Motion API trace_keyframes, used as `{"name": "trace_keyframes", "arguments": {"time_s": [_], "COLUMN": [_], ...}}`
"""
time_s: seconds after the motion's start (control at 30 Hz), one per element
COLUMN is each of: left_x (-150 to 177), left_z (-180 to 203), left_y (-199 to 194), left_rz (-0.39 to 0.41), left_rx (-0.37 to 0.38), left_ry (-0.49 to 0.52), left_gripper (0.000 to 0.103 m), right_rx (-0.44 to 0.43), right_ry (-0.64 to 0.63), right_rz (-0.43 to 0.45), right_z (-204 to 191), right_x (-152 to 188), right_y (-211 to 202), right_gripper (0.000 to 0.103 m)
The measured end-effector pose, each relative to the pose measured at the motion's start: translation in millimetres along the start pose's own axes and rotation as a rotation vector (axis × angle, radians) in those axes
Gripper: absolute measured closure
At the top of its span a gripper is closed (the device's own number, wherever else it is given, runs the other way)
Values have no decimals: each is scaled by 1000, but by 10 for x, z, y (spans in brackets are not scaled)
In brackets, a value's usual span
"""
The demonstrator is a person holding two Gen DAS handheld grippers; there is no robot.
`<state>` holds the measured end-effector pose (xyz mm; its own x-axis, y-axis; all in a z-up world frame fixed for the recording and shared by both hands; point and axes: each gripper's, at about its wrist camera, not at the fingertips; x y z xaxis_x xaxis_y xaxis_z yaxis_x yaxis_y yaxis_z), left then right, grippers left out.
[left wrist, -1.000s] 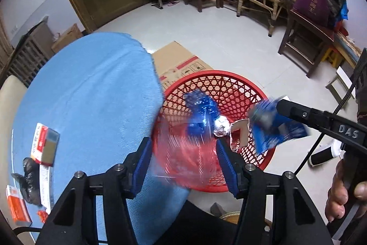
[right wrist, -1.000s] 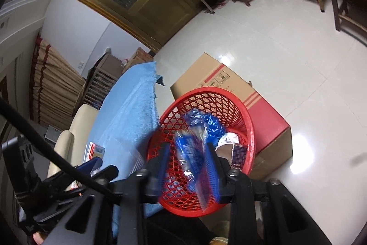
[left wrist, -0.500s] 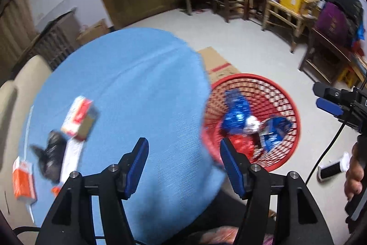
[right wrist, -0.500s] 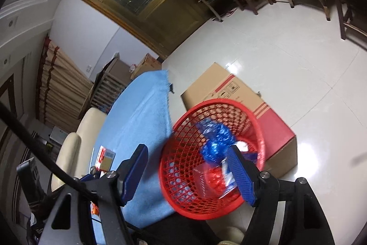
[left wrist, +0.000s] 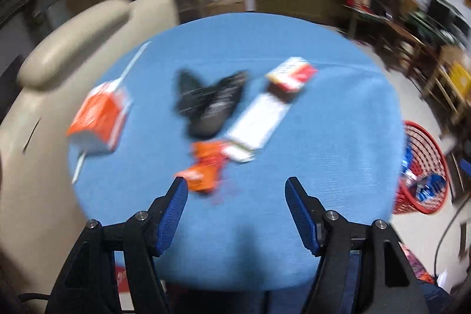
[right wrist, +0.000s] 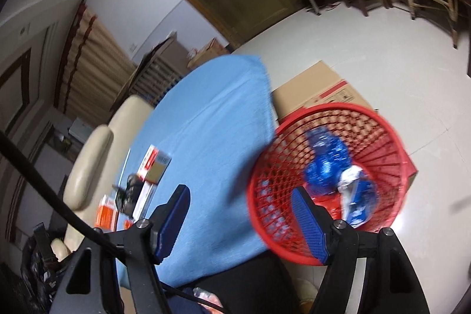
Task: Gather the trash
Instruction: 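Grasp the orange tied bundle with the left tool while the right tool grasps the white medicine box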
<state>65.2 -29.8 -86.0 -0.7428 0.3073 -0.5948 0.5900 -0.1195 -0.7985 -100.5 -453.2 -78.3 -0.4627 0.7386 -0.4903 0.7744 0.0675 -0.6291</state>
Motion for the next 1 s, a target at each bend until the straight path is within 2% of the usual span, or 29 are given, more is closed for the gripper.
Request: {"name": "trace_keyframes", "arguments": {"time_s": [0.17,0.3,0.43,0.63,0.83,1.0], "left_x": [120,210,292,351,402,445], "left_z": [-518,-721,-792,-848,-958,-1057], "left_y": [55,102,141,261,325,327], "left_rz": [-14,-19,-25,-48,-58,-59], "left_rx": [-39,-40,-27,10,7,-11], "left_ry": [-124,-161,-161,-176,-195,-198], "left_gripper": [34,34,34,34,34,34], "right_rx": [-22,-42,-56,-26,-5,30], "right_ry": [-99,-185,-257,-334,-327,-294], "right_rz": [-83,-150,-219,-333,-429,-451], "right_z": [-494,-912,-1292,-1789,-2214,-2488], "right_x": [94,206,339,442,427,430], "right_y": [337,643,955,1522,2093,2481], "right_gripper": [28,28,28,28,28,28]}}
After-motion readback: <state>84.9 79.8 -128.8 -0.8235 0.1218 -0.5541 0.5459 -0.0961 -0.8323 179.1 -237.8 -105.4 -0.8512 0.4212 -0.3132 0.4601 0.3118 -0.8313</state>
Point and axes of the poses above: each gripper's, at about its wrist camera, not at the fingertips, and y roughly the way its jaws point, z to its right, x to its underside, and after that the axes turned 1 degree about -y, right-handed
